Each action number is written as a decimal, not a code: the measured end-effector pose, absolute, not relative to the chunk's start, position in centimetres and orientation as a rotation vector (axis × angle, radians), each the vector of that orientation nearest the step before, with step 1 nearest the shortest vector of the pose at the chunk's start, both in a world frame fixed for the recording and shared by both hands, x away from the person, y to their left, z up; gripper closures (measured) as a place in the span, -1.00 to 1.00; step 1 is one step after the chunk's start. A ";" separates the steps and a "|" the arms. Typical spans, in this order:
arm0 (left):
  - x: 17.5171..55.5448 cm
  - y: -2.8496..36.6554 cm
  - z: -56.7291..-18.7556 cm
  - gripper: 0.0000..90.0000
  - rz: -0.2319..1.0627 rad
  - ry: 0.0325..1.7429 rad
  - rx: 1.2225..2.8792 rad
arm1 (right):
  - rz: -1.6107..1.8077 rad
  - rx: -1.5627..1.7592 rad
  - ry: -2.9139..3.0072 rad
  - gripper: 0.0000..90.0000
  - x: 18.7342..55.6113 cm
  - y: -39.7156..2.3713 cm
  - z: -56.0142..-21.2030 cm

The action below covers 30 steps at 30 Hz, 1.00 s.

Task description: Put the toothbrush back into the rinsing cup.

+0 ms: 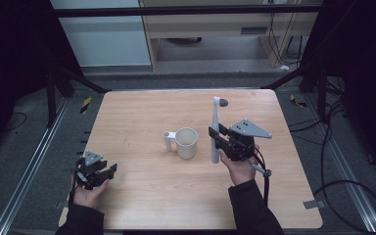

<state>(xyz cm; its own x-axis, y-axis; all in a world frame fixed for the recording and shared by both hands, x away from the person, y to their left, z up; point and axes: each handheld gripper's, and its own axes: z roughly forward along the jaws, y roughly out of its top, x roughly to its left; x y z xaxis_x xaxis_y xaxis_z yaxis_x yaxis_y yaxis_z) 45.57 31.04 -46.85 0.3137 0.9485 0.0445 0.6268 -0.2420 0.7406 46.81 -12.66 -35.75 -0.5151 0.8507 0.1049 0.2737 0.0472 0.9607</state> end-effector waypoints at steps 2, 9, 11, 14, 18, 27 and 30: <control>45.6 31.0 -46.8 0.21 0.670 1.390 1.963 | 1.513 1.128 1.784 0.50 47.1 -12.5 -35.4; 45.6 31.1 -46.8 0.21 0.673 1.391 1.959 | 1.600 1.139 1.664 0.50 48.5 -12.2 -34.2; 45.6 31.1 -46.8 0.21 0.673 1.391 1.959 | 1.610 1.141 1.630 0.50 48.9 -12.0 -33.9; 45.6 31.1 -46.8 0.21 0.674 1.390 1.957 | 1.633 1.148 1.600 0.50 49.5 -11.7 -33.8; 45.6 31.1 -46.8 0.21 0.677 1.390 1.956 | 1.649 1.153 1.582 0.50 50.4 -11.1 -33.8; 45.6 31.2 -46.8 0.21 0.680 1.389 1.954 | 1.676 1.167 1.582 0.50 52.3 -9.7 -34.8; 45.6 31.2 -46.9 0.21 0.679 1.390 1.955 | 1.679 1.172 1.595 0.50 53.1 -8.9 -35.4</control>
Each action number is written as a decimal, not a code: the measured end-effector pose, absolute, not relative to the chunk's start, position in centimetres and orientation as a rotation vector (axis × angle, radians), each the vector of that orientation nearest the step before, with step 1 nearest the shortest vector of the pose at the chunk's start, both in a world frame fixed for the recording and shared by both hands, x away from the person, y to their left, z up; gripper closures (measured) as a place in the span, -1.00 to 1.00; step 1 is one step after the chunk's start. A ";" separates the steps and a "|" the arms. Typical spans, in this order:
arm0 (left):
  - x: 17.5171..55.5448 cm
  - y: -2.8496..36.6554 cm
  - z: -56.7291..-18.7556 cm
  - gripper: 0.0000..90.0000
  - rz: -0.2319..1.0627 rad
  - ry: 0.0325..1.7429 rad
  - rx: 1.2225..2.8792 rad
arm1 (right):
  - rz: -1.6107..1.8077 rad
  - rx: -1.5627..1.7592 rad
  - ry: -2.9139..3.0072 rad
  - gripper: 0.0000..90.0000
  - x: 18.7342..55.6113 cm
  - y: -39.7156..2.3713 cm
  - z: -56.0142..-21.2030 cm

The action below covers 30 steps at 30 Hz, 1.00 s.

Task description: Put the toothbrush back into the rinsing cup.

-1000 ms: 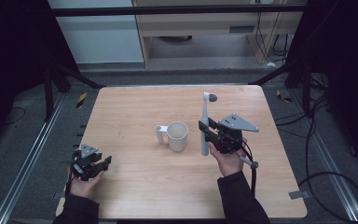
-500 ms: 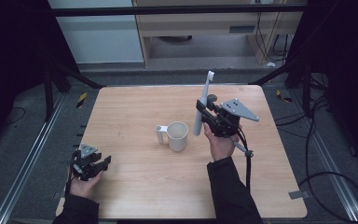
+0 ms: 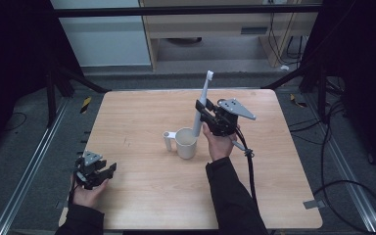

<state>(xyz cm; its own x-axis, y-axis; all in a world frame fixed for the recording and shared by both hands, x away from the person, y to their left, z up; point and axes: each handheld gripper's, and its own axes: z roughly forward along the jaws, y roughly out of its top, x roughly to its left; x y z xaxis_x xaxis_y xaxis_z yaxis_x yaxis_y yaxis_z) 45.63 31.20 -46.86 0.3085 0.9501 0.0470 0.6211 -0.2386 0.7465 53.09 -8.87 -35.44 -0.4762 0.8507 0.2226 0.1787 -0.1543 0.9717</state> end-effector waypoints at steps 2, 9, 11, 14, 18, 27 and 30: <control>45.6 31.2 -46.9 0.21 0.680 1.389 1.955 | 1.680 1.181 1.604 0.50 53.4 -8.5 -35.8; 45.6 31.2 -46.9 0.21 0.681 1.388 1.954 | 1.665 1.215 1.648 0.50 54.4 -7.4 -37.1; 45.6 31.2 -46.9 0.21 0.681 1.388 1.956 | 1.653 1.222 1.664 0.50 54.5 -7.2 -37.5; 45.6 31.2 -46.8 0.21 0.683 1.385 1.955 | 1.631 1.238 1.690 0.50 54.6 -6.8 -38.2; 45.6 31.1 -46.8 0.21 0.683 1.383 1.956 | 1.597 1.258 1.729 0.50 54.8 -6.3 -39.1; 45.6 31.1 -46.8 0.21 0.684 1.382 1.957 | 1.521 1.299 1.803 0.50 55.1 -5.4 -40.9; 45.6 31.1 -46.8 0.21 0.684 1.381 1.957 | 1.503 1.313 1.827 0.50 55.2 -5.4 -41.4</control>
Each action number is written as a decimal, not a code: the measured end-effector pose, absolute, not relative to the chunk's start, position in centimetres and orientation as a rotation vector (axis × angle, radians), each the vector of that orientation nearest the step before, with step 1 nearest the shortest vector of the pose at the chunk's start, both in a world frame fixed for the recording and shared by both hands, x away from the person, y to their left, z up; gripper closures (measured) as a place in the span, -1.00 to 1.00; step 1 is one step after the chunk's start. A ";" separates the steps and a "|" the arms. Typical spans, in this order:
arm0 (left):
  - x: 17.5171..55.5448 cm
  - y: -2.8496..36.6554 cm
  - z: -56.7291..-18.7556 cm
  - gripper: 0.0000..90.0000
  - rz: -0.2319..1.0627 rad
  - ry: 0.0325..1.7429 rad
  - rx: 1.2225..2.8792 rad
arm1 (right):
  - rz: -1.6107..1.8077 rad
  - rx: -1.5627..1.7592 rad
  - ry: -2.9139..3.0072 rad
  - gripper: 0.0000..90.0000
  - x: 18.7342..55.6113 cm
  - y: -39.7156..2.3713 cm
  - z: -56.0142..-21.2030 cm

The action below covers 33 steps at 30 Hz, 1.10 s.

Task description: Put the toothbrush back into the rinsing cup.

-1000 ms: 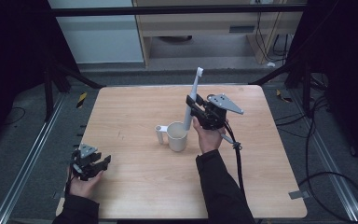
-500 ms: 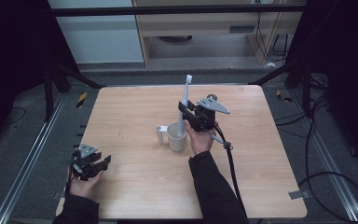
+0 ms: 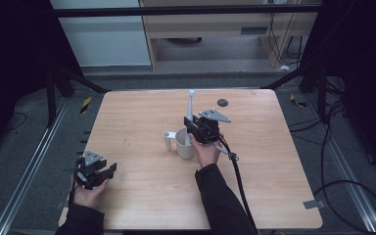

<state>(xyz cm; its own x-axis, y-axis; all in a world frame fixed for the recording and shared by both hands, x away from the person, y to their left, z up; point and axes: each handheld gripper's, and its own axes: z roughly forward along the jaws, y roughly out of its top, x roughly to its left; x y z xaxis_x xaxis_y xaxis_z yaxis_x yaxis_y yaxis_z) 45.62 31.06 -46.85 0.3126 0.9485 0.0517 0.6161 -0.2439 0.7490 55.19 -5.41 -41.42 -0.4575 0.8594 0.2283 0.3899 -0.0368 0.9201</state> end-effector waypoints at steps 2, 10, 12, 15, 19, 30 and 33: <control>45.6 31.1 -46.9 0.21 0.684 1.381 1.958 | 1.496 1.317 1.835 0.50 55.2 -5.4 -41.6; 45.6 31.1 -46.8 0.21 0.684 1.381 1.957 | 1.453 1.343 1.883 0.50 55.1 -5.5 -42.6; 45.6 31.1 -46.9 0.21 0.684 1.381 1.958 | 1.447 1.347 1.887 0.49 55.1 -5.5 -42.6; 45.6 31.1 -46.9 0.21 0.682 1.381 1.960 | 1.425 1.347 1.907 0.49 55.1 -5.5 -42.9; 45.6 31.1 -46.9 0.21 0.683 1.381 1.959 | 1.415 1.341 1.918 0.49 55.0 -5.5 -43.0; 45.6 31.0 -46.9 0.21 0.683 1.381 1.961 | 1.384 1.327 1.916 0.47 55.1 -5.7 -43.0; 45.6 31.0 -46.9 0.21 0.684 1.380 1.959 | 1.370 1.318 1.906 0.45 55.1 -5.7 -42.9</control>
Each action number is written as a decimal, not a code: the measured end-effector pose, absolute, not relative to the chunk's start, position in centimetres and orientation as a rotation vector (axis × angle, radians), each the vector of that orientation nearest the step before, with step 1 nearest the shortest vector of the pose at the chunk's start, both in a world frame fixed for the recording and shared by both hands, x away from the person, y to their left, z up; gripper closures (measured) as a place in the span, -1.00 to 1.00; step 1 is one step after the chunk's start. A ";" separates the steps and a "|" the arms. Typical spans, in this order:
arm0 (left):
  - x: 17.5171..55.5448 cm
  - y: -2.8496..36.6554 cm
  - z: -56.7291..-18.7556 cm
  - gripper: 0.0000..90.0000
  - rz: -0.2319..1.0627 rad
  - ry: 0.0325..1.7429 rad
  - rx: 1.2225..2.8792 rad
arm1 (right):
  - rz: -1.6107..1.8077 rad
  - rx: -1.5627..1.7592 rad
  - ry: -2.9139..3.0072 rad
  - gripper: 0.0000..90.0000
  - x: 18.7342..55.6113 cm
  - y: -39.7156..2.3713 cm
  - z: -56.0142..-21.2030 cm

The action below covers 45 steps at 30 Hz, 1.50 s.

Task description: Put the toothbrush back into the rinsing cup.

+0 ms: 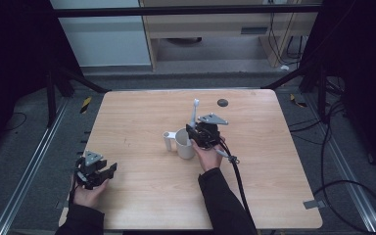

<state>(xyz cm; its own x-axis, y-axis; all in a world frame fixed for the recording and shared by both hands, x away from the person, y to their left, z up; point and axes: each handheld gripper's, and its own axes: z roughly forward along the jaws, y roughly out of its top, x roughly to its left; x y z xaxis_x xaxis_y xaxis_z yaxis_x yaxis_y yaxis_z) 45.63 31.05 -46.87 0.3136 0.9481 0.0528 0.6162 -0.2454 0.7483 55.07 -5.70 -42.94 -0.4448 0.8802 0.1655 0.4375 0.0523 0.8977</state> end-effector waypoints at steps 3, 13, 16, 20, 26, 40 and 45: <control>45.6 31.0 -46.9 0.21 0.683 1.380 1.960 | 1.363 1.311 1.906 0.44 55.1 -5.7 -42.9; 45.6 31.1 -46.9 0.21 0.681 1.381 1.960 | 1.351 1.304 1.904 0.27 54.9 -6.0 -42.7; 45.6 31.0 -46.9 0.21 0.682 1.381 1.959 | 1.361 1.285 1.900 0.11 54.6 -6.4 -42.2; 45.6 31.0 -46.9 0.21 0.682 1.381 1.960 | 1.368 1.243 1.927 -0.06 53.8 -6.7 -41.8; 45.6 31.0 -46.9 0.21 0.681 1.381 1.960 | 1.398 1.212 1.953 -0.32 52.1 -7.9 -41.1; 45.6 30.8 -46.9 0.19 0.671 1.366 1.966 | 1.335 1.166 2.059 -0.58 47.1 -12.9 -41.3; 45.6 30.6 -47.0 0.14 0.663 1.350 1.976 | 1.305 1.173 2.067 -0.60 45.5 -15.6 -42.6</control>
<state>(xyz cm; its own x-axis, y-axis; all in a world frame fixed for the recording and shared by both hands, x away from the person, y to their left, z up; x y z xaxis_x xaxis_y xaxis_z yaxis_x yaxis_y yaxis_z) 45.62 30.64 -47.04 0.3430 0.9381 0.0479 0.6117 -0.2618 0.7465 45.54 -15.60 -42.65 -0.5518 0.8302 0.0792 0.4287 0.2009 0.8808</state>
